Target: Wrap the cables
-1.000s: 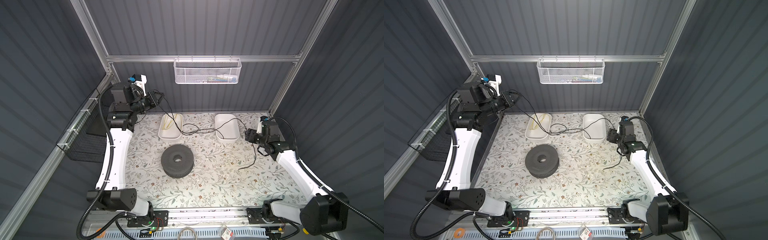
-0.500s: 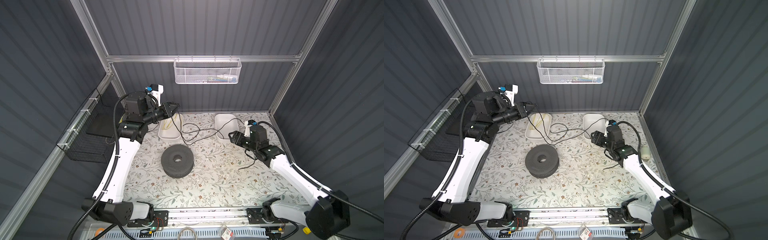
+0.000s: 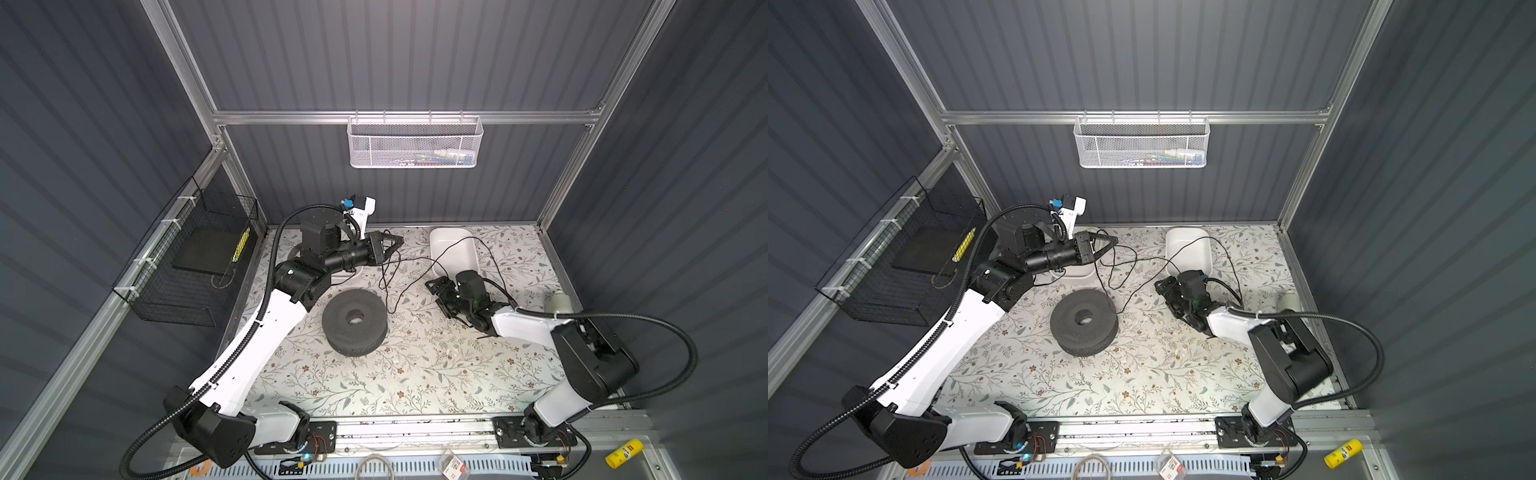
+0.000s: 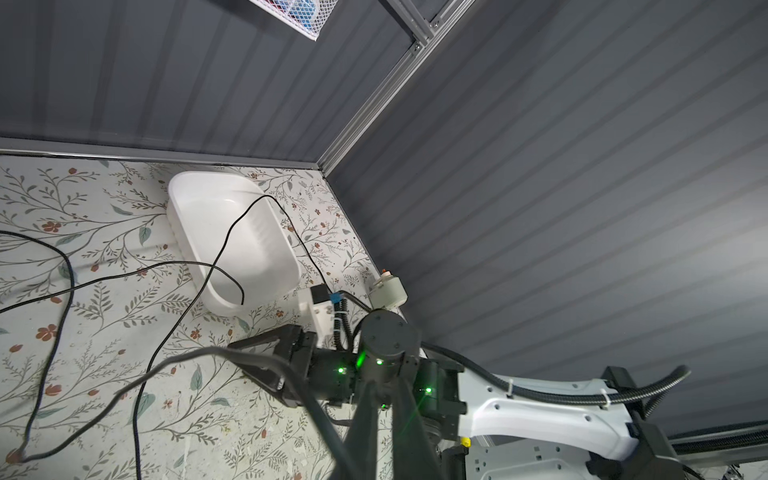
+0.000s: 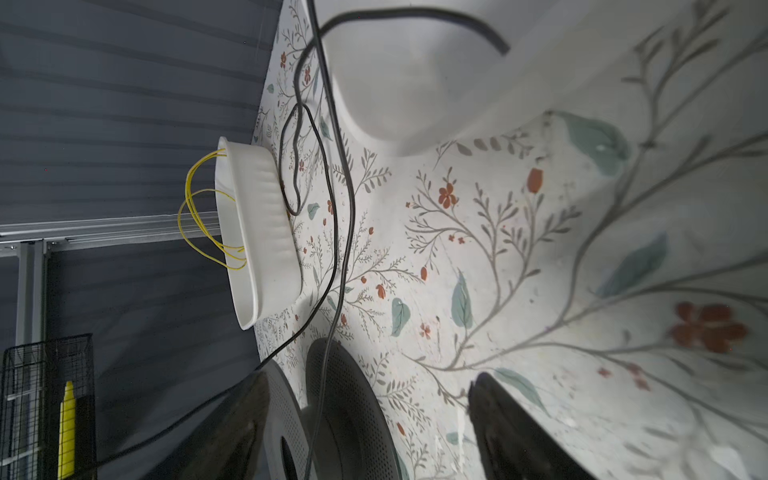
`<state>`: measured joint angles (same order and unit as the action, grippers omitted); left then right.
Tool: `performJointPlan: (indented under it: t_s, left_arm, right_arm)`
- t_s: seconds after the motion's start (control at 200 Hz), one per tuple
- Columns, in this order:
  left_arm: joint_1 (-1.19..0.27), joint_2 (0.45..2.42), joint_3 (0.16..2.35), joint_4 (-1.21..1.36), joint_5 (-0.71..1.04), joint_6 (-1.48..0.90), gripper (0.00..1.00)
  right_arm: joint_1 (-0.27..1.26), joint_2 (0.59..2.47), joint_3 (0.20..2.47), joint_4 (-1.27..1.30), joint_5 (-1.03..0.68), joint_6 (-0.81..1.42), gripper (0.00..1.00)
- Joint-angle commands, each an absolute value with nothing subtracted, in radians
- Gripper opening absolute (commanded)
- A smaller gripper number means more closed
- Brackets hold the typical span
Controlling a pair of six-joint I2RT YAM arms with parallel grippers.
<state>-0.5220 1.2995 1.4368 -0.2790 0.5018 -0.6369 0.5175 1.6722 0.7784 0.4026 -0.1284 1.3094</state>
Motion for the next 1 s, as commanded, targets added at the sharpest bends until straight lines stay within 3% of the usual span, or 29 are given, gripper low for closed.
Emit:
performJointPlan:
  t_s: [0.0,0.205,0.435,0.65,0.74,0.995]
  left_arm:
    - [-0.530,1.258,1.446,-0.255,0.486,-0.650,0.11]
    - [-0.532,1.254,1.480,-0.301,0.500,-0.649,0.11]
    - [-0.534,1.247,1.469,-0.293,0.495,-0.654,0.12]
    - [-0.534,1.253,1.500,-0.309,0.488,-0.634,0.13]
    - [-0.534,1.258,1.505,-0.296,0.498,-0.643,0.13]
    - [-0.534,1.253,1.516,-0.300,0.490,-0.642,0.13]
  right_arm:
    - [0.521,1.778,0.863,0.494,-0.153,1.440,0.77]
    - [0.539,1.888,0.974,0.483,-0.141,1.473,0.75]
    - [0.542,1.991,1.072,0.496,-0.199,1.489,0.55]
    - [0.543,1.979,1.016,0.509,-0.202,1.479,0.52]
    - [0.544,2.006,1.053,0.508,-0.228,1.473,0.43]
    - [0.550,2.035,1.100,0.496,-0.238,1.470,0.28]
